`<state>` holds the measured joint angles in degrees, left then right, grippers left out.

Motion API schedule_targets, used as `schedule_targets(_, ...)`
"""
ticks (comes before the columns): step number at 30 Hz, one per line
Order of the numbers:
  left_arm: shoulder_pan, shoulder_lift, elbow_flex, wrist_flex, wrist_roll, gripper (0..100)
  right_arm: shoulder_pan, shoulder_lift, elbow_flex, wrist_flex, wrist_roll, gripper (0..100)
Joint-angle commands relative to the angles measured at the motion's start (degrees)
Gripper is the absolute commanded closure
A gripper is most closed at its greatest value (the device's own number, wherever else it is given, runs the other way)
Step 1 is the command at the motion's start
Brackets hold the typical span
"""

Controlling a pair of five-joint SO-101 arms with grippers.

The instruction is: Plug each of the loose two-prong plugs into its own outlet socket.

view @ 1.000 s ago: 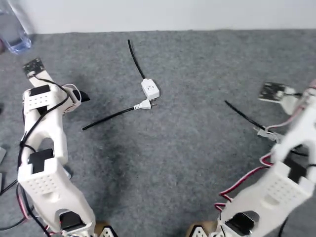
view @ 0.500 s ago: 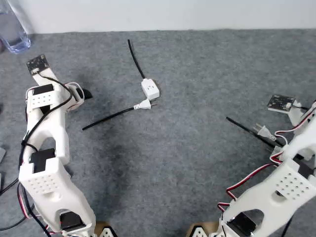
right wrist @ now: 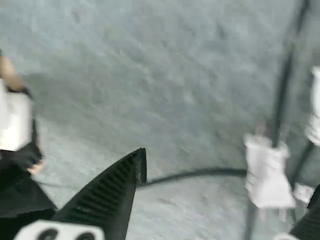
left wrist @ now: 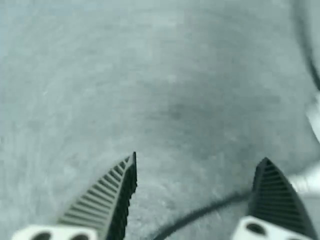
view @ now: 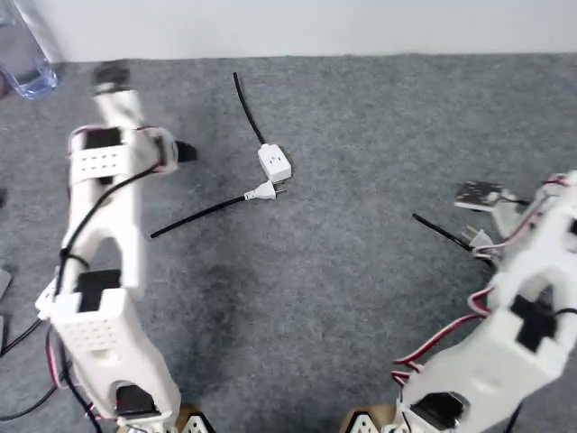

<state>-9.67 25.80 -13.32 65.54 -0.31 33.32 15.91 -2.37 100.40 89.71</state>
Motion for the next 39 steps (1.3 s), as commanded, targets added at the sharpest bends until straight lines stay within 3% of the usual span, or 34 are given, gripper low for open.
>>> schedule_targets(1,3.69,1.05,-7.08,5.54,-15.21,65,-5.76,-9.89,8.53,2.15,-6.07,52.3)
schedule_targets(6,3.52,8.18,-12.88,9.58,-29.36,65,-13.67,-19.74,22.95,0.75,-13.27,52.3)
schedule_targets(11,5.36,14.15,-15.60,13.19,-37.27,65,-21.49,-30.02,40.00,-11.21,-18.99,52.3)
schedule_targets(20,9.76,14.86,-16.04,13.19,-40.26,65,-31.25,-47.87,60.66,-31.16,-27.34,52.3)
schedule_targets(28,11.34,15.47,-15.78,11.16,-44.22,65,-37.67,-57.19,77.19,-53.93,-42.02,52.3)
schedule_targets(36,11.25,15.47,-3.74,-3.16,-46.77,65,-40.04,-60.62,81.85,-56.22,-40.88,52.3)
schedule_targets(39,11.25,15.30,-3.03,-3.78,-47.21,66,-40.22,-61.14,82.90,-56.48,-40.62,52.3)
